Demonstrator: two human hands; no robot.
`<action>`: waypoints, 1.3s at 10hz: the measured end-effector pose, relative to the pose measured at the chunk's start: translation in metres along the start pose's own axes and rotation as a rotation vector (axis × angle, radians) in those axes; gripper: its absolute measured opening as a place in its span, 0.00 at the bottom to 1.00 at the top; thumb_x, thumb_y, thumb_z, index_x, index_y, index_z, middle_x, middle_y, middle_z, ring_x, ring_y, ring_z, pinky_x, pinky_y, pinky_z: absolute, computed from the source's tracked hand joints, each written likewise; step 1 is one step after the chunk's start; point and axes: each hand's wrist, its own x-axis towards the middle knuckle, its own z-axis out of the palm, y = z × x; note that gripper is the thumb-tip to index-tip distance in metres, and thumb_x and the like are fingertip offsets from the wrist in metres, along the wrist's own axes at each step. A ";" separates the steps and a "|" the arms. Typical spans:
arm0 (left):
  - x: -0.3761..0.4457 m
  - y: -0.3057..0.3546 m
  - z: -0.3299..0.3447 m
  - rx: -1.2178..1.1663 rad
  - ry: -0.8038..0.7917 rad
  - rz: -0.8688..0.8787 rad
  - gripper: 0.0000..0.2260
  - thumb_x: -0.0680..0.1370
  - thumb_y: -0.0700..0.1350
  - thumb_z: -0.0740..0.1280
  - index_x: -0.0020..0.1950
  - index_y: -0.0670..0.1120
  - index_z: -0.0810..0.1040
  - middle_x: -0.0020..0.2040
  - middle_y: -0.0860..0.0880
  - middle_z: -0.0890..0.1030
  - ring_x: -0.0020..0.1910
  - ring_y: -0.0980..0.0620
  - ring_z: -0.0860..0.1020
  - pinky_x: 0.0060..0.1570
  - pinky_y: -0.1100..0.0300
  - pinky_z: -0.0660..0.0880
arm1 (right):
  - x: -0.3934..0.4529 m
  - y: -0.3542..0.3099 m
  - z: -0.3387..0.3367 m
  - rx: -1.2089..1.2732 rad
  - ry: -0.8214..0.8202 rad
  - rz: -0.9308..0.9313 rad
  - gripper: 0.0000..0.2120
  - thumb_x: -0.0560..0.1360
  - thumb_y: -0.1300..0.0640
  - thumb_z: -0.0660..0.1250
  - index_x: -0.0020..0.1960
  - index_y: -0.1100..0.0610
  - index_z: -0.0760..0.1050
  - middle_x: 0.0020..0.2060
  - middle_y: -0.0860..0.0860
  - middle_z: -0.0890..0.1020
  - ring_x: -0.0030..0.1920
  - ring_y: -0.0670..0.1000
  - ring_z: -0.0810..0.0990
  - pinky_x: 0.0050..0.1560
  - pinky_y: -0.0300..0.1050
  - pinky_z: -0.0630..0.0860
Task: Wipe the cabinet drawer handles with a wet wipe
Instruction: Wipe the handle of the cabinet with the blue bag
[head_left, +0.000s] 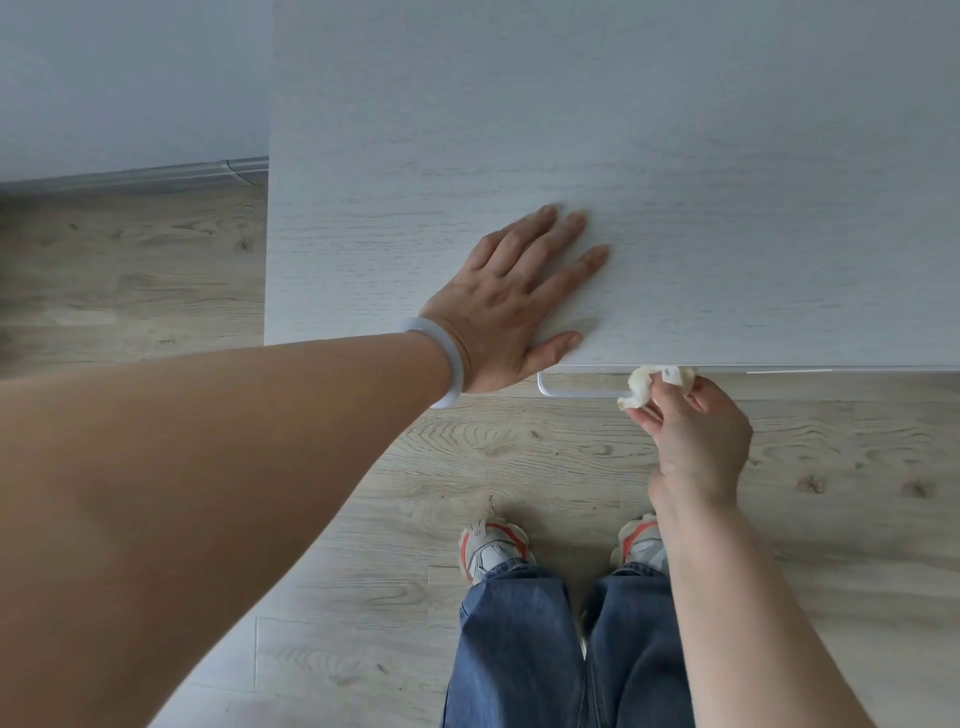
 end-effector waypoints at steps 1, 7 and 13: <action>-0.001 0.000 0.001 0.000 0.007 0.003 0.32 0.80 0.64 0.48 0.80 0.50 0.50 0.80 0.43 0.52 0.79 0.41 0.50 0.74 0.48 0.52 | -0.008 0.008 0.003 -0.062 0.051 -0.083 0.09 0.74 0.63 0.71 0.37 0.53 0.79 0.42 0.53 0.83 0.36 0.46 0.84 0.43 0.43 0.81; 0.000 0.000 -0.001 0.019 0.031 0.003 0.32 0.80 0.64 0.49 0.80 0.49 0.52 0.79 0.42 0.55 0.78 0.40 0.53 0.73 0.47 0.55 | -0.008 -0.005 -0.012 -0.123 -0.016 -0.030 0.09 0.71 0.67 0.71 0.39 0.54 0.78 0.38 0.53 0.83 0.31 0.50 0.82 0.33 0.40 0.79; 0.000 0.000 0.001 0.001 0.035 0.014 0.32 0.80 0.64 0.49 0.80 0.48 0.52 0.79 0.41 0.55 0.78 0.40 0.53 0.74 0.47 0.55 | -0.014 0.026 0.000 -0.223 0.047 -0.400 0.05 0.74 0.65 0.70 0.43 0.57 0.77 0.46 0.61 0.80 0.33 0.50 0.83 0.35 0.39 0.80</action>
